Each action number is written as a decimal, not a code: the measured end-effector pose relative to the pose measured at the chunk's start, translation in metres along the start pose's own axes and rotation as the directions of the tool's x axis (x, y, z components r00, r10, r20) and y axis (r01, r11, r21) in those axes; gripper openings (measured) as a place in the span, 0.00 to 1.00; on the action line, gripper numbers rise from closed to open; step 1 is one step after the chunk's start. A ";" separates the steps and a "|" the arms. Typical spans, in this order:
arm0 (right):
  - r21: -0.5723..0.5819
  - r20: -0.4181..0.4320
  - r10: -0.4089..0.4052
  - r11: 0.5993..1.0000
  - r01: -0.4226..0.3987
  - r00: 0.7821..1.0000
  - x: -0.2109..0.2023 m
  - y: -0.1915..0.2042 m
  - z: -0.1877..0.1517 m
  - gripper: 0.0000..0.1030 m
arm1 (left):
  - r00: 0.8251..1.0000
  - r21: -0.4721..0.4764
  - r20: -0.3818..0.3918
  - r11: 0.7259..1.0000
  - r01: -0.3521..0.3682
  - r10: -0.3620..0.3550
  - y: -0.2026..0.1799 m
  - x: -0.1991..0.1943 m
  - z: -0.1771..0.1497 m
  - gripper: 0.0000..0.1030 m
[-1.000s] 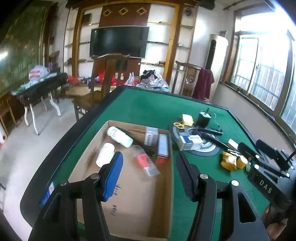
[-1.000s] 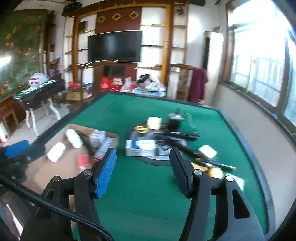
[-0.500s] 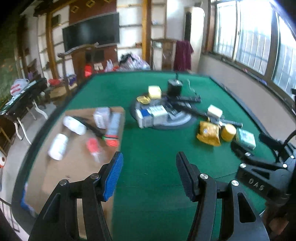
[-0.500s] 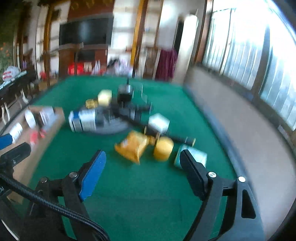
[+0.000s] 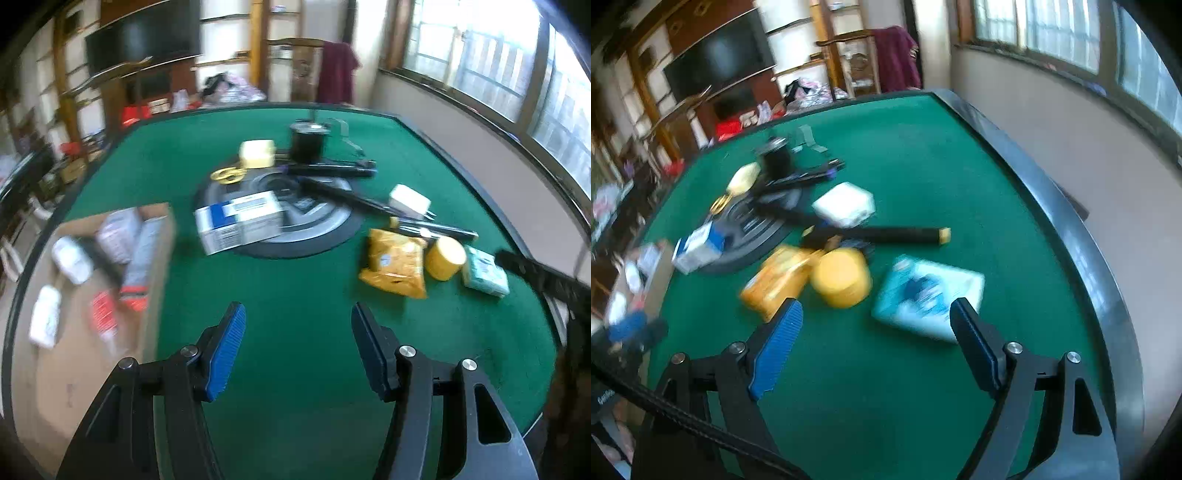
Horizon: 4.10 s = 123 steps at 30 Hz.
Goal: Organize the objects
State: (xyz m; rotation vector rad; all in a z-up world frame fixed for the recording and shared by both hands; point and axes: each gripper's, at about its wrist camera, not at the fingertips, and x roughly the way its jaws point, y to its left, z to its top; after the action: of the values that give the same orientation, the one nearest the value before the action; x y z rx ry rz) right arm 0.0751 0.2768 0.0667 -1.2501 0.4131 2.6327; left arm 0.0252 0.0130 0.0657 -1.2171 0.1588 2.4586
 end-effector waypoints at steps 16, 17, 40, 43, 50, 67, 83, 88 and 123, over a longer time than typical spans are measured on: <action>0.175 0.116 0.170 0.966 -0.188 0.979 0.023 -0.055 0.015 0.80 | 0.999 0.257 -0.013 0.965 0.044 -0.042 -0.090 0.084 0.050 0.57; 0.175 0.105 0.177 0.965 -0.194 0.979 0.025 -0.054 0.015 0.80 | 0.999 0.256 -0.021 0.965 0.052 -0.048 -0.093 0.086 0.050 0.57; -0.013 0.121 0.262 0.965 -0.262 0.958 0.021 -0.007 0.010 0.80 | 0.989 0.127 0.069 0.985 0.118 -0.128 -0.044 -0.002 0.011 0.16; -0.082 0.087 0.259 0.964 -0.252 0.962 0.025 0.015 0.006 0.79 | 0.991 0.119 0.059 0.986 0.116 -0.123 -0.037 0.001 0.010 0.15; -0.218 0.020 0.140 0.967 -0.133 0.990 0.044 0.056 -0.008 0.78 | 0.994 0.124 0.014 0.987 0.106 -0.108 -0.036 0.019 -0.002 0.20; 0.000 -0.014 0.267 0.964 -0.267 0.964 0.053 0.019 0.000 0.37 | 0.995 0.527 -0.026 0.845 0.096 -0.097 -0.092 0.066 0.018 0.48; -0.002 0.027 0.314 0.949 -0.314 0.949 0.044 0.024 -0.002 0.36 | 0.983 0.395 -0.062 0.900 0.184 -0.174 -0.080 0.054 0.016 0.35; -0.032 0.037 0.311 0.950 -0.310 0.950 0.041 0.030 -0.004 0.36 | 0.981 0.298 0.032 0.939 0.173 -0.191 -0.042 0.004 0.006 0.35; -0.304 -0.310 0.443 0.792 -0.530 0.841 0.068 0.361 -0.074 0.37 | 0.998 -0.363 -0.055 0.931 -0.051 0.033 0.268 -0.004 -0.043 0.37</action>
State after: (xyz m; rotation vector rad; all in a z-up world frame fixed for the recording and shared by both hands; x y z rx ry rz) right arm -0.0196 -0.0840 0.0286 -1.7846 0.2985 3.1297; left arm -0.0458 -0.2458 0.0232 -1.4334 -0.2759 2.5728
